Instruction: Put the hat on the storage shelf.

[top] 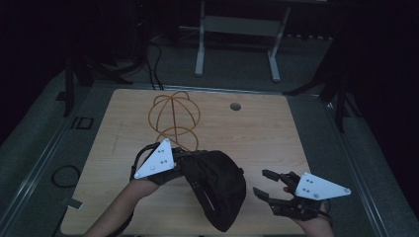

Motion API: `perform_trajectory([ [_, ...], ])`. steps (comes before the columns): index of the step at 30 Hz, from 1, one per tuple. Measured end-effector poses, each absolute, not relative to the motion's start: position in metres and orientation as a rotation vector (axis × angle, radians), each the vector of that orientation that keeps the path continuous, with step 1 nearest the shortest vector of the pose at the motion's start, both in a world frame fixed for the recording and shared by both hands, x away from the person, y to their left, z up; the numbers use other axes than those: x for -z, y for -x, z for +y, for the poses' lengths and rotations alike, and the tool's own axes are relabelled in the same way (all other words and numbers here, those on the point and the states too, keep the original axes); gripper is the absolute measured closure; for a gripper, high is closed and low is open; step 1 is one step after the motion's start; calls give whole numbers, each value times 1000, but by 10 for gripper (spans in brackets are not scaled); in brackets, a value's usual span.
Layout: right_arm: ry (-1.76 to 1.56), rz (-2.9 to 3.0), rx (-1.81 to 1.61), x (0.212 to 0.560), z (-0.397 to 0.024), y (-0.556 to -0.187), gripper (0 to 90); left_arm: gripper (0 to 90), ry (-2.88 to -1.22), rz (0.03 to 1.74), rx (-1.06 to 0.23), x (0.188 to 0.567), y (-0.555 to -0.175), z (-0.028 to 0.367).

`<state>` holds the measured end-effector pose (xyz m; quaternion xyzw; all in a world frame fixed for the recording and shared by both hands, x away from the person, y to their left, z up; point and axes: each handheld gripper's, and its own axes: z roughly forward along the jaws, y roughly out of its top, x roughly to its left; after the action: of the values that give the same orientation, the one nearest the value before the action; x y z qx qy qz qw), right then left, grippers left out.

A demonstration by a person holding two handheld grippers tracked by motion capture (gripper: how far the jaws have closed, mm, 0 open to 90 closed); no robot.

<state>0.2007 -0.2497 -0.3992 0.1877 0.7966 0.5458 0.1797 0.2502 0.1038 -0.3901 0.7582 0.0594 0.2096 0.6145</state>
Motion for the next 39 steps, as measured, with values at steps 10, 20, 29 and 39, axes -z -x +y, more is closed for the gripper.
perform_trajectory([
  [10,-289,2307,-1483,397,-209,-197,365,886,-1750,94,-390,393,-250,95],
  [20,-181,2248,-1530,391,-205,-193,725,885,-1720,147,-359,390,-255,94],
  [29,-249,2262,-1570,391,-212,-197,873,880,-1787,181,-365,397,-261,91],
  [39,-314,2236,-1628,383,-224,-200,876,745,-1797,250,-398,394,-260,101],
])
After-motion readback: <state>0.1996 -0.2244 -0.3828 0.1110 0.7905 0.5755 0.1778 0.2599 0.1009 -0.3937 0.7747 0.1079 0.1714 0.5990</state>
